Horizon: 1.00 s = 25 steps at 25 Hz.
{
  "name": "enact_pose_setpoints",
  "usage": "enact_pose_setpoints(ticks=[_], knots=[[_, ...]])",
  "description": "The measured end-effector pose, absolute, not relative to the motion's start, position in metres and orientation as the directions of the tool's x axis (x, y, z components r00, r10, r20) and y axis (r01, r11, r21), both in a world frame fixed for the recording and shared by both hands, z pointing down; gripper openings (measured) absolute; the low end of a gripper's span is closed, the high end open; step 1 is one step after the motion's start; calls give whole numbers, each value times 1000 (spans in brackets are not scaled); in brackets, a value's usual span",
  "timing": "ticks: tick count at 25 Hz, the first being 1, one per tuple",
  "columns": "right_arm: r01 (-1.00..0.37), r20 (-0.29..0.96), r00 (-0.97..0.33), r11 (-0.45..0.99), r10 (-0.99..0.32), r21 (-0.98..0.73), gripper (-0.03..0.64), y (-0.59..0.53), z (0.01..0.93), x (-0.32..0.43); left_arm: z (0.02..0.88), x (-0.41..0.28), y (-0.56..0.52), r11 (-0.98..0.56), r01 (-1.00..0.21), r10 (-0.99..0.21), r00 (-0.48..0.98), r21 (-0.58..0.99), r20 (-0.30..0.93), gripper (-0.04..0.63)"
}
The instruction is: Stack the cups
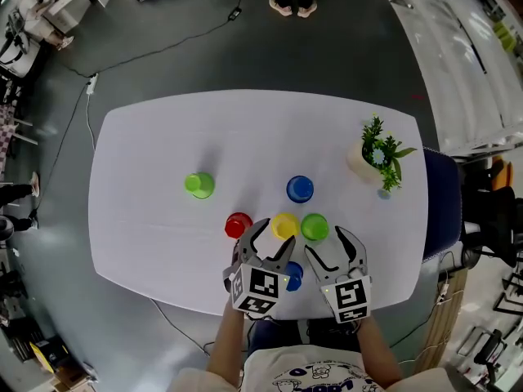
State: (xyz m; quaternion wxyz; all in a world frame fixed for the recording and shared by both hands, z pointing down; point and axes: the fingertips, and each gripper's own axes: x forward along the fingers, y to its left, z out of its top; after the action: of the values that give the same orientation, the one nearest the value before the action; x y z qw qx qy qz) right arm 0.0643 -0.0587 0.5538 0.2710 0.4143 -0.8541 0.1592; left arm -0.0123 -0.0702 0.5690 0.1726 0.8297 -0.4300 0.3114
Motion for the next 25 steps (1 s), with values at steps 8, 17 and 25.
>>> enact_pose_setpoints(ticks=[8, 17, 25], knots=[[-828, 601, -472, 559, -645, -51, 337, -46, 555, 69, 530, -118, -70, -247, -969, -773, 181, -26, 608, 275], [-858, 596, -428, 513, -679, -31, 336, -54, 548, 81, 569, -130, -74, -257, -965, -690, 220, 50, 690, 266], [-877, 589, -399, 481, -703, -20, 336, -57, 549, 85, 571, -124, -75, -266, -963, -708, 223, 40, 670, 180]])
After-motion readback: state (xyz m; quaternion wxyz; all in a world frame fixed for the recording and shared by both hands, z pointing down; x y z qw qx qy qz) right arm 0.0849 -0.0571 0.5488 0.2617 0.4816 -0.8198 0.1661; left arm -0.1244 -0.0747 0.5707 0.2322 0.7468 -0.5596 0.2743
